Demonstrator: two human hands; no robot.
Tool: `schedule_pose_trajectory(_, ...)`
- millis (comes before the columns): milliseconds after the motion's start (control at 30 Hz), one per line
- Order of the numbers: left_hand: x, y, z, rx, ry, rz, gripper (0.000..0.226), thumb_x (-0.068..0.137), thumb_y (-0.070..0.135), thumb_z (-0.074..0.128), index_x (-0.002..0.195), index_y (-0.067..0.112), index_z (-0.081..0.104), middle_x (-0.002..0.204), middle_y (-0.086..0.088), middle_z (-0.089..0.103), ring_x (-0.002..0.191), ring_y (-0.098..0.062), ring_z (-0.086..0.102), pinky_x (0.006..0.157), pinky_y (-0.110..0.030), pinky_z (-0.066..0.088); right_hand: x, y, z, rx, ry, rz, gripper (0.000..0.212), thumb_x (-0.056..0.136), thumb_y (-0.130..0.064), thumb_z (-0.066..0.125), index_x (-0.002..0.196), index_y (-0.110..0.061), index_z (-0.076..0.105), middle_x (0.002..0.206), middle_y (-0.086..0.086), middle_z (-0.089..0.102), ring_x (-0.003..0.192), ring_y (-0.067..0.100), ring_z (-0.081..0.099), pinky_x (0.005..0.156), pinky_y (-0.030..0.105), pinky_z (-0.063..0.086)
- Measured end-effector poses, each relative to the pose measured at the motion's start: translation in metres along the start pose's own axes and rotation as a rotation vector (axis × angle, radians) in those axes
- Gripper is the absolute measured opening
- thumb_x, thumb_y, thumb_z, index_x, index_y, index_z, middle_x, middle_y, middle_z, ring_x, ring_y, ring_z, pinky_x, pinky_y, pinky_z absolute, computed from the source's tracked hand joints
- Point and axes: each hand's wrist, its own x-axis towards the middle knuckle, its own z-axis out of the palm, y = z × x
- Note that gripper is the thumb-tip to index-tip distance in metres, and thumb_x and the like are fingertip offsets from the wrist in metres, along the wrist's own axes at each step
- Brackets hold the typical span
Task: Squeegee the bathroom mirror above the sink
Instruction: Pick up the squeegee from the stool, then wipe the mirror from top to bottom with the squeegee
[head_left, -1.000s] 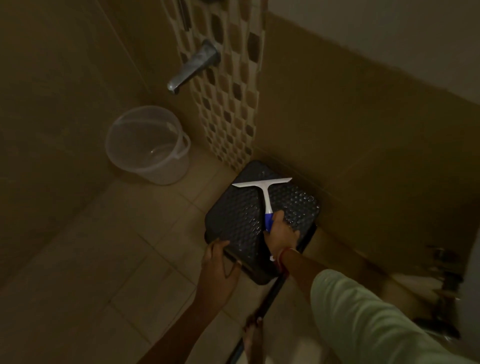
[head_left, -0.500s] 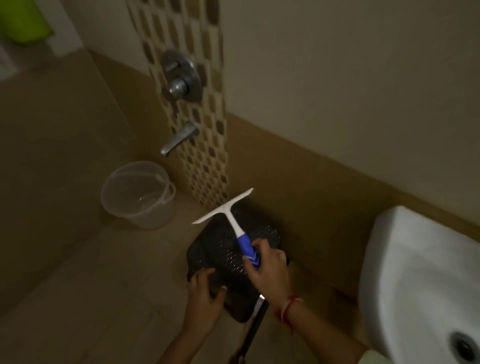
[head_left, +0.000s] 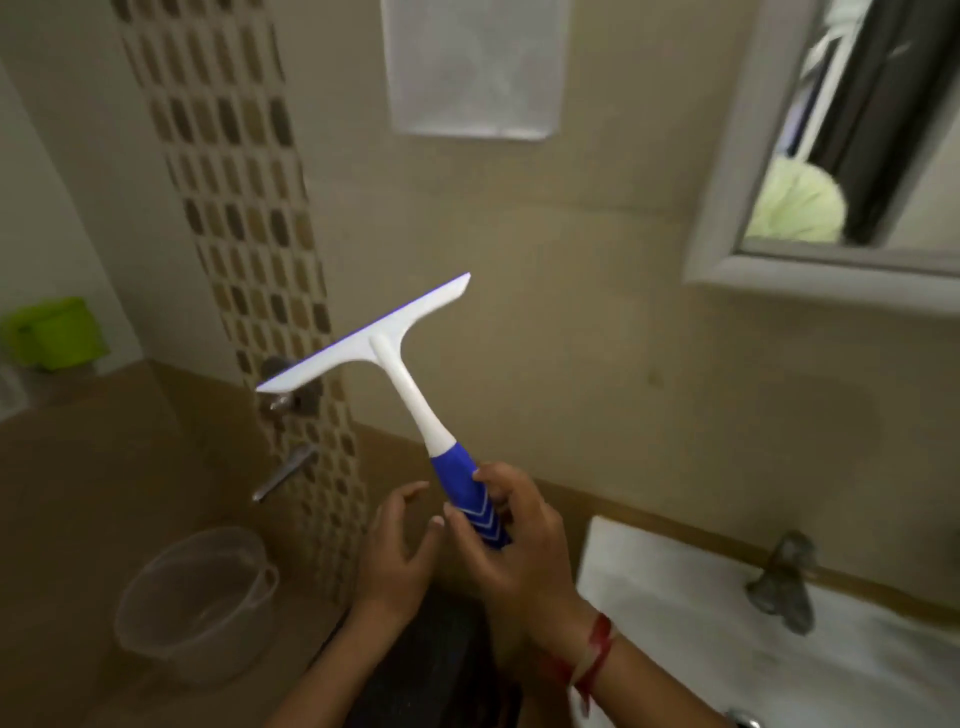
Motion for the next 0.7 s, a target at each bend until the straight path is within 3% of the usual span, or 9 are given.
schedule_pose_trajectory(133, 0.019, 0.075, 0.031, -0.012, -0.023, 0.177, 0.032, 0.087, 0.021, 0.063, 0.112, 0.035, 0.049, 0.118, -0.001, 0.057, 0.110, -0.019, 0.055, 0.094, -0.050, 0.046, 0.032, -0.031, -0.072, 0.003, 0.087, -0.069, 0.041, 0.081, -0.032, 0.065, 0.116, -0.034, 0.043, 0.104, -0.020, 0.053, 0.075, 0.000, 0.061, 0.058, 0.013, 0.052)
schedule_pose_trajectory(233, 0.040, 0.136, 0.053, 0.026, 0.029, 0.420, 0.025, 0.088, 0.023, 0.059, 0.112, 0.026, 0.050, 0.115, -0.002, 0.058, 0.107, -0.022, 0.056, 0.092, -0.044, 0.046, 0.055, -0.048, -0.129, -0.012, 0.152, -0.133, 0.041, 0.085, -0.032, 0.063, 0.121, -0.036, 0.044, 0.100, -0.008, 0.057, 0.071, -0.001, 0.059, 0.059, 0.006, 0.045)
schedule_pose_trajectory(333, 0.060, 0.194, 0.074, 0.031, 0.087, 0.590, 0.026, 0.089, 0.015, 0.059, 0.113, 0.021, 0.053, 0.115, 0.002, 0.056, 0.109, -0.017, 0.053, 0.091, -0.034, 0.043, 0.076, -0.063, -0.187, -0.084, 0.226, -0.203, 0.042, 0.085, -0.031, 0.061, 0.121, -0.038, 0.041, 0.103, 0.000, 0.059, 0.071, 0.007, 0.063, 0.058, 0.011, 0.051)
schedule_pose_trajectory(433, 0.073, 0.246, 0.094, 0.045, 0.152, 0.719, 0.025, 0.089, 0.018, 0.057, 0.113, 0.019, 0.054, 0.114, -0.001, 0.055, 0.108, -0.017, 0.050, 0.088, -0.032, 0.040, 0.090, -0.071, -0.238, -0.147, 0.301, -0.250, 0.039, 0.085, -0.027, 0.061, 0.119, -0.029, 0.041, 0.106, 0.001, 0.057, 0.065, 0.012, 0.063, 0.050, 0.018, 0.053)
schedule_pose_trajectory(567, 0.090, 0.300, 0.116, 0.103, 0.210, 0.846, 0.034, 0.083, 0.022, 0.053, 0.116, 0.013, 0.052, 0.119, -0.008, 0.053, 0.113, -0.020, 0.043, 0.093, -0.029, 0.033, 0.107, -0.072, -0.289, -0.209, 0.374, -0.258, 0.049, 0.081, -0.009, 0.066, 0.120, -0.024, 0.040, 0.119, -0.004, 0.050, 0.078, 0.009, 0.065, 0.055, 0.009, 0.050)
schedule_pose_trajectory(700, 0.114, 0.337, 0.124, 0.137, 0.280, 0.884, 0.042, 0.087, 0.024, 0.056, 0.126, 0.013, 0.045, 0.133, -0.011, 0.043, 0.124, -0.024, 0.037, 0.098, -0.031, 0.027, 0.130, -0.083, -0.317, -0.274, 0.431, -0.280, 0.050, 0.080, -0.002, 0.066, 0.123, -0.008, 0.042, 0.112, -0.022, 0.048, 0.085, 0.001, 0.063, 0.059, 0.008, 0.051)
